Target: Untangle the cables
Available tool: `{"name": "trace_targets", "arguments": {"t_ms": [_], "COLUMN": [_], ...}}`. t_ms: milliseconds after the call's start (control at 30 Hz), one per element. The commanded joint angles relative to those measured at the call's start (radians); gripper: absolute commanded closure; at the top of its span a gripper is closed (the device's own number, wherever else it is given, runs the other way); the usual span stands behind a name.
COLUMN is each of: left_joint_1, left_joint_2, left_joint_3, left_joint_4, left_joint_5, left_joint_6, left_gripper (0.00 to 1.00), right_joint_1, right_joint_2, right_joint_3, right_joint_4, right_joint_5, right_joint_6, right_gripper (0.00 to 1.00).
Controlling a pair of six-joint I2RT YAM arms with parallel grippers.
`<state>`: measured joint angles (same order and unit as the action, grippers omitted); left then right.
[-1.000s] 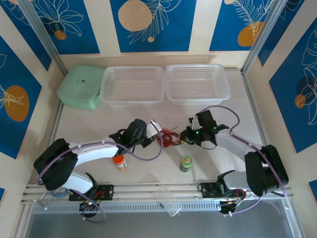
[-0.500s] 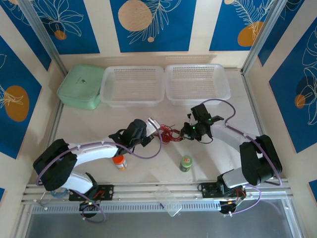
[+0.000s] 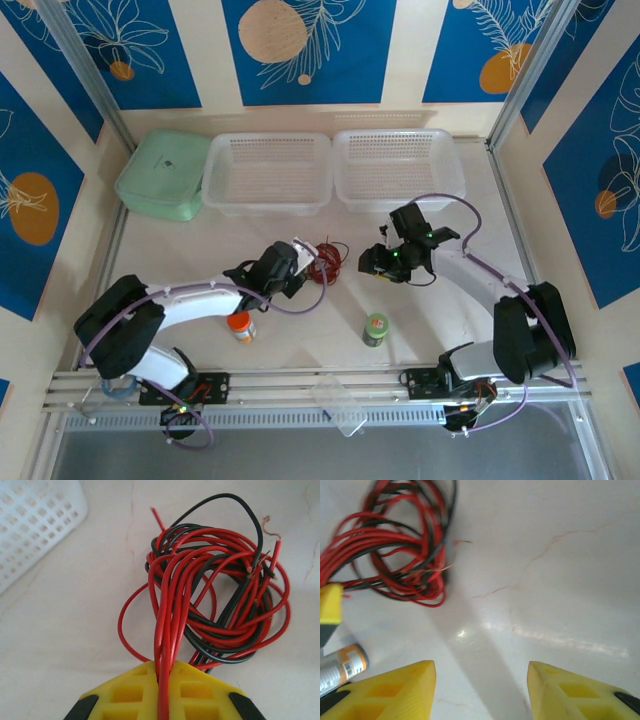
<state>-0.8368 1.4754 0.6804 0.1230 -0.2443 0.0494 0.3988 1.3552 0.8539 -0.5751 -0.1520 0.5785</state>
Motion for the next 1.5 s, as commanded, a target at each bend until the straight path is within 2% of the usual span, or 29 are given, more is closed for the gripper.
{"name": "trace_targets", "arguments": {"t_ms": [0,133,367,700,967,1233,1467], "left_joint_1": [0.008,0.008,0.007,0.006,0.005,-0.014,-0.018], "left_joint_2": [0.012,0.023,0.048,0.079,0.033,-0.031,-0.044], "left_joint_3": [0.06,0.105,0.164,0.143,0.11,-0.005,-0.057], "left_joint_4": [-0.036,-0.092,-0.157,-0.095,-0.049,0.07,0.152], "left_joint_5": [0.023,0.032,0.103,0.168,0.117,-0.026,-0.036], "left_joint_6": [-0.085,-0.153,-0.304,-0.417,-0.49,-0.632,-0.71], "left_gripper": [1.0,1.0,1.0,1.0,1.0,1.0,1.0], "right_joint_1": [0.063,0.078,0.099,0.165,0.209,0.235,0.247], "right_joint_2": [-0.041,0.004,0.138,0.314,0.343,0.271,0.25], "right_joint_3": [0.057,0.066,0.094,0.173,0.173,0.133,0.094], "right_joint_4": [-0.072,-0.085,0.037,0.103,0.078,0.05,0.182], "right_joint_5": [0.033,0.044,0.011,0.104,0.151,0.193,0.196], "right_joint_6": [-0.061,-0.061,0.063,0.176,0.279,0.518,0.722], "right_gripper": [0.46,0.46,0.46,0.46,0.46,0.45,0.44]}}
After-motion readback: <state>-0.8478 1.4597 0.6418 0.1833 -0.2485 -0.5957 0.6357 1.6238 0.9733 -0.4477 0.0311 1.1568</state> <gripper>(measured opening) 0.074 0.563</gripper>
